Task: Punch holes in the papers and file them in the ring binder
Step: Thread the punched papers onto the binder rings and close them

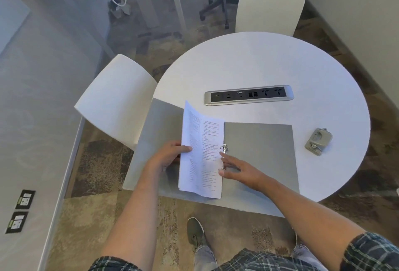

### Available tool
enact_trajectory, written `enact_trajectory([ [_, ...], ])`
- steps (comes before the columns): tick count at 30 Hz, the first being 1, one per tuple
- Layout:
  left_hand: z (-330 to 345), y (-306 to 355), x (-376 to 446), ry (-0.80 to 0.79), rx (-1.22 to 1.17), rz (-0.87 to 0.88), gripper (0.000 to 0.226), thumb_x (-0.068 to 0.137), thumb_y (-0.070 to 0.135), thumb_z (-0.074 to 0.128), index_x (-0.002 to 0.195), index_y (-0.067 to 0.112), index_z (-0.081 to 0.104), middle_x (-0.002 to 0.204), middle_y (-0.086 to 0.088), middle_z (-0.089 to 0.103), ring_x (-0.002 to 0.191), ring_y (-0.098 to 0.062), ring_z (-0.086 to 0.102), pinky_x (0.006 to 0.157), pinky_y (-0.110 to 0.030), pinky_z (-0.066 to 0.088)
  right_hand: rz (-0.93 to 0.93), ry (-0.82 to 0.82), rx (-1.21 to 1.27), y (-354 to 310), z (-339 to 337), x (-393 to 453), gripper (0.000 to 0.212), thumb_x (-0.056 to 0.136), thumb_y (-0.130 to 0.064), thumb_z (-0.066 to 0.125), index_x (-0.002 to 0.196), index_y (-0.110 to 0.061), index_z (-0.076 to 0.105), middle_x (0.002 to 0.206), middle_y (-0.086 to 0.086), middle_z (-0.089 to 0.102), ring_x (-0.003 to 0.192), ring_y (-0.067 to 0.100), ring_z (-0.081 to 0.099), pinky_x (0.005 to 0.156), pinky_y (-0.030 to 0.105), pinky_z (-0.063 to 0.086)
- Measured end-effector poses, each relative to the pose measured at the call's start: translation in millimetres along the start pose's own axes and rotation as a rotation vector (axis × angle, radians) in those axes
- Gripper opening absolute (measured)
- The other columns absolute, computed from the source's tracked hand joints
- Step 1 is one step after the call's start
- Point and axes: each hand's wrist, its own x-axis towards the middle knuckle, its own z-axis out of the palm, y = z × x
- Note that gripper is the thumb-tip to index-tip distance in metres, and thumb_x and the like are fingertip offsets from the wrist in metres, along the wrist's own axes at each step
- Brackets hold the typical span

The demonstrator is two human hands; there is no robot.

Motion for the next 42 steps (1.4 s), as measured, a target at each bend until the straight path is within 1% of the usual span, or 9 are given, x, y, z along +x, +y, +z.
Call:
enact_trajectory([
  [6, 68.1, 37.5, -7.9, -0.174, 0.030, 0.204, 0.043, 0.065, 0.026, 0.073, 0.105, 0.010, 0.073, 0.102, -0.006, 0.076, 0.091, -0.016, 0.071, 0.084, -0.027, 0.058, -0.068, 0.232, 0.385, -22.1, -12.3, -10.0, 0.071, 0.073, -0.068, 0.069, 0.134, -0.033, 0.061, 0.129, -0.003, 0.073, 0.109, 0.012, 0.074, 0.098, 0.044, 0.052],
  [10, 114.8, 33.5, -6.2, -0.360, 0.138, 0.227, 0.051, 0.070, 0.048, 0.068, 0.103, 0.010, 0.072, 0.107, 0.003, 0.069, 0.104, -0.018, 0.061, 0.090, -0.036, 0.043, -0.050, 0.261, 0.736, -13.3, -26.6, -22.1, 0.100, 0.067, -0.087, 0.063, 0.146, -0.026, 0.054, 0.136, 0.009, 0.068, 0.116, 0.035, 0.070, 0.098, 0.056, 0.055],
  [15, 136.9, 8.6, 3.1, -0.128, 0.214, 0.205, 0.029, 0.086, 0.046, 0.072, 0.092, 0.017, 0.071, 0.102, 0.008, 0.074, 0.100, -0.013, 0.067, 0.090, -0.037, 0.051, -0.052, 0.360, 0.943, -3.2, -49.3, -46.1, 0.059, 0.101, -0.062, 0.038, 0.133, -0.021, 0.064, 0.126, 0.012, 0.074, 0.111, 0.034, 0.072, 0.097, 0.053, 0.056],
  [18, 133.6, -8.4, 8.7, 0.132, 0.285, 0.207, 0.019, 0.092, 0.038, 0.069, 0.090, 0.019, 0.068, 0.096, 0.006, 0.071, 0.091, -0.011, 0.066, 0.075, -0.027, 0.051, 0.109, 0.655, 0.581, 15.8, -63.9, -46.3, 0.038, 0.096, -0.038, 0.071, 0.122, -0.010, 0.071, 0.107, 0.008, 0.079, 0.095, 0.030, 0.077, 0.092, 0.051, 0.060],
  [22, 125.6, -25.1, 14.8, 0.261, 0.386, 0.111, 0.013, 0.092, 0.029, 0.068, 0.096, 0.017, 0.064, 0.090, 0.004, 0.066, 0.082, -0.013, 0.063, 0.062, -0.021, 0.047, 0.251, 0.845, 0.239, 28.1, -72.2, -47.4, 0.021, 0.094, -0.028, 0.072, 0.107, -0.011, 0.073, 0.102, 0.006, 0.077, 0.088, 0.026, 0.074, 0.084, 0.046, 0.062],
  [27, 126.1, -39.7, 19.2, 0.286, 0.414, 0.066, 0.015, 0.092, 0.026, 0.065, 0.103, 0.017, 0.062, 0.092, 0.006, 0.067, 0.090, -0.015, 0.065, 0.068, -0.025, 0.051, 0.346, 0.915, -0.072, 26.5, -75.2, -43.4, 0.027, 0.096, -0.028, 0.066, 0.117, -0.011, 0.064, 0.111, 0.009, 0.072, 0.092, 0.028, 0.067, 0.079, 0.038, 0.056],
  [31, 136.7, -40.8, 24.7, 0.325, 0.483, 0.049, 0.014, 0.092, 0.029, 0.065, 0.101, 0.019, 0.062, 0.093, 0.005, 0.067, 0.089, -0.017, 0.065, 0.071, -0.030, 0.053, 0.266, 0.966, -0.545, 22.5, -59.3, -38.5, 0.065, 0.086, -0.025, 0.076, 0.143, -0.016, 0.046, 0.138, 0.011, 0.055, 0.123, 0.033, 0.056, 0.101, 0.047, 0.048],
  [37, 148.8, -37.8, 32.9, 0.414, 0.508, -0.007, 0.010, 0.092, 0.025, 0.063, 0.094, 0.015, 0.063, 0.092, 0.000, 0.069, 0.086, -0.022, 0.065, 0.069, -0.034, 0.053, -0.068, 0.328, -0.890, 7.7, -24.0, -25.2, 0.056, 0.100, -0.034, 0.059, 0.154, -0.038, 0.044, 0.166, -0.012, 0.034, 0.151, 0.016, 0.035, 0.123, 0.044, 0.026],
  [42, 153.0, -29.9, 37.8, 0.450, 0.455, -0.073, 0.026, 0.082, 0.022, 0.075, 0.064, 0.015, 0.058, 0.058, 0.003, 0.055, 0.057, -0.021, 0.054, 0.051, -0.025, 0.039, 0.031, 0.204, -1.082, 14.4, -11.9, -23.8, 0.059, 0.104, -0.037, 0.051, 0.160, -0.041, 0.030, 0.173, -0.009, 0.014, 0.157, 0.018, 0.021, 0.122, 0.047, 0.026],
])
